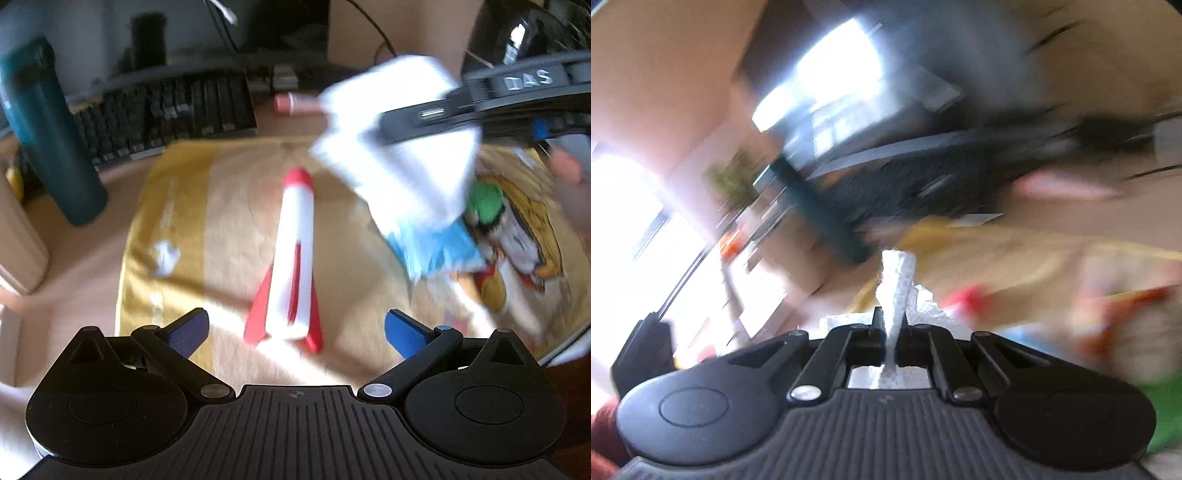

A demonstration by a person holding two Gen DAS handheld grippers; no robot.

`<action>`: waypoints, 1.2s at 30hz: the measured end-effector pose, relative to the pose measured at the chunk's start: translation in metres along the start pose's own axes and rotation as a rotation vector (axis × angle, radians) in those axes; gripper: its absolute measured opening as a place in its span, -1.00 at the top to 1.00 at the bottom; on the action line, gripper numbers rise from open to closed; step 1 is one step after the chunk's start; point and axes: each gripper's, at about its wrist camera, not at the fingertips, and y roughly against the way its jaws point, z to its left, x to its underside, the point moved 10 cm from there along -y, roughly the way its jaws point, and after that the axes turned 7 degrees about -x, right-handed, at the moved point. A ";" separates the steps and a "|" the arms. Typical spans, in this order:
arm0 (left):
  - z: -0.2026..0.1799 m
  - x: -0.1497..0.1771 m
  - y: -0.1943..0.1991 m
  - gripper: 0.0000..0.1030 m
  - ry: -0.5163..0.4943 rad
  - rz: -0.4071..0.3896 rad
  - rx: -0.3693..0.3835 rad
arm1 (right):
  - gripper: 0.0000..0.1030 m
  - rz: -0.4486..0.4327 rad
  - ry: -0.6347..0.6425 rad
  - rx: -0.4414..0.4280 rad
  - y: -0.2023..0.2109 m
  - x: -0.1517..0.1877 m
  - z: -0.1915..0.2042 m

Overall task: Clean container
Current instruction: 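Close the right tool on the white cloth and lift it, then grasp the red-and-white foam rocket with the left tool while the right tool holds the cloth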

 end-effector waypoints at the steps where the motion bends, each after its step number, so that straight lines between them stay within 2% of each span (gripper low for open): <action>1: 0.004 0.006 -0.005 -1.00 -0.006 0.010 -0.001 | 0.90 0.052 0.041 -0.015 -0.020 0.009 0.012; 3: 0.016 0.018 -0.019 -1.00 0.011 0.056 -0.034 | 0.90 0.128 0.107 0.047 -0.048 0.022 0.018; 5: 0.026 0.030 -0.026 -1.00 0.039 0.087 -0.033 | 0.90 0.169 0.121 0.075 -0.057 0.030 0.017; 9: 0.038 0.040 -0.026 -1.00 0.047 0.086 -0.026 | 0.89 0.165 0.046 0.113 -0.041 0.031 0.005; 11: 0.045 0.040 -0.021 -1.00 0.071 0.070 -0.030 | 0.89 0.131 0.011 0.138 -0.029 0.027 -0.003; 13: 0.050 0.033 -0.008 -1.00 0.150 0.000 0.036 | 0.89 0.079 -0.019 0.169 -0.027 0.017 -0.012; 15: 0.052 0.027 0.006 -1.00 0.227 -0.062 0.155 | 0.89 0.040 -0.036 0.176 -0.024 0.012 -0.013; 17: 0.049 0.025 0.008 -1.00 0.243 -0.085 0.239 | 0.89 0.041 -0.042 0.184 -0.024 0.014 -0.014; 18: 0.048 0.026 0.004 -1.00 0.240 -0.075 0.256 | 0.89 0.054 -0.041 0.196 -0.026 0.017 -0.017; 21: 0.051 0.037 -0.016 -1.00 0.238 0.021 0.205 | 0.89 0.093 -0.028 0.240 -0.032 0.025 -0.024; 22: 0.051 0.037 -0.014 -1.00 0.232 0.008 0.204 | 0.89 0.095 -0.021 0.246 -0.032 0.025 -0.024; 29: 0.061 0.051 -0.004 -1.00 0.207 0.054 0.143 | 0.89 0.087 0.069 0.318 -0.028 0.014 -0.027; 32: 0.066 0.050 -0.003 -1.00 0.242 0.075 0.159 | 0.89 0.079 0.063 0.196 -0.037 0.012 -0.010; 34: 0.067 0.047 -0.005 -1.00 0.241 0.083 0.168 | 0.89 0.116 0.065 0.124 -0.052 0.016 0.001; 36: 0.066 0.042 -0.002 -1.00 0.210 0.085 0.158 | 0.89 0.160 0.078 0.176 -0.063 0.025 -0.005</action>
